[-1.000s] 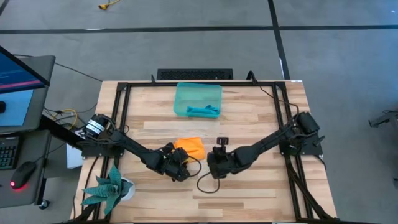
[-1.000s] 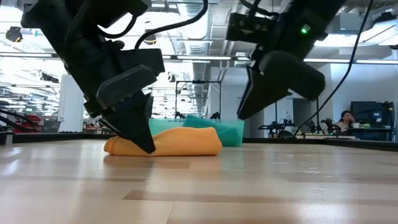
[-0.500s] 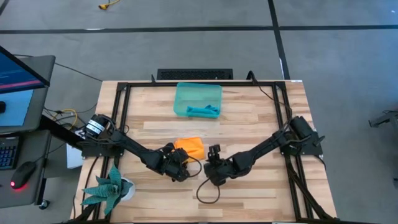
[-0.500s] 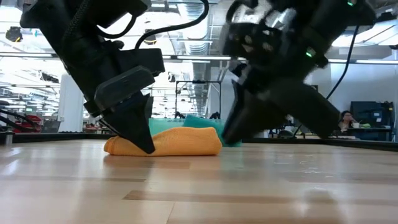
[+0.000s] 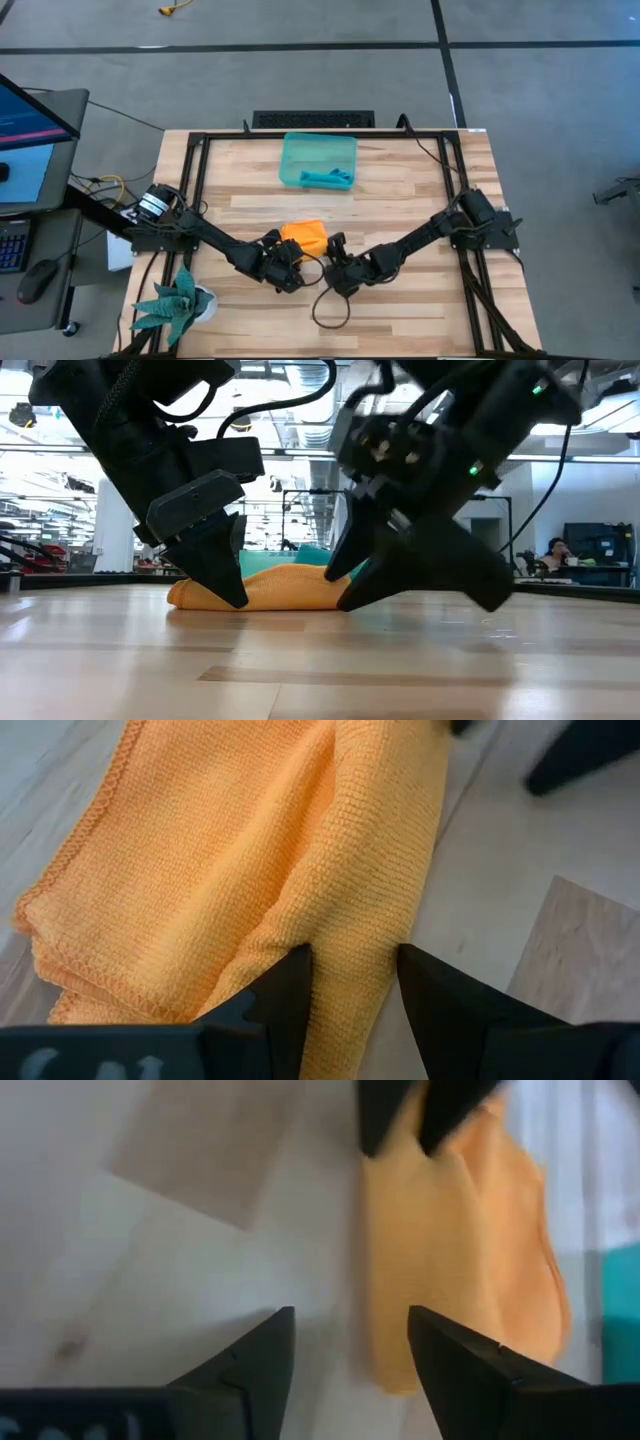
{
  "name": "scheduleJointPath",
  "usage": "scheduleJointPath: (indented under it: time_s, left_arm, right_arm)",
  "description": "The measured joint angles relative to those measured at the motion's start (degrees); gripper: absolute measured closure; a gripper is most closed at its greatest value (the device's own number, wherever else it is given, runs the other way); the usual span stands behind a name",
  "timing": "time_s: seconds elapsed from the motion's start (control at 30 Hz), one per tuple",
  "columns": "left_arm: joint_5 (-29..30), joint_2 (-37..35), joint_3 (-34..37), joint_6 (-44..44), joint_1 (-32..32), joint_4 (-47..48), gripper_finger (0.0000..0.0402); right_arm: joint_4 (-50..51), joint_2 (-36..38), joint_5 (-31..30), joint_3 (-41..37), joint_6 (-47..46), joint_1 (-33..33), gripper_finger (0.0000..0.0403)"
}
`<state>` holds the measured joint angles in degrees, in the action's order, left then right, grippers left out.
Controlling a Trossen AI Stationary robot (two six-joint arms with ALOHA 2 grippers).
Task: Roll microfiber towels into tight, uniform cylinder then place into a basket
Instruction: Roll the yellow microfiber cloth
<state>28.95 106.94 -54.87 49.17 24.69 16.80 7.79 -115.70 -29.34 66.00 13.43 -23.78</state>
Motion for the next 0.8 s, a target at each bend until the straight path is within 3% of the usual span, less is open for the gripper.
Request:
scheduleJointPath:
  time_s: [0.37, 0.8]
  left_arm:
    - [0.0, 0.0, 0.0, 1.31, -0.02, 0.02, 0.0258]
    - [1.94, 0.2, -0.94, -3.9, 0.04, -0.32, 0.0258]
  right_arm:
    - [0.31, 0.07, -0.24, -0.02, -1.87, 4.85, 0.0179]
    - [-0.63, -0.66, 5.68, -0.39, -11.92, 8.22, 0.019]
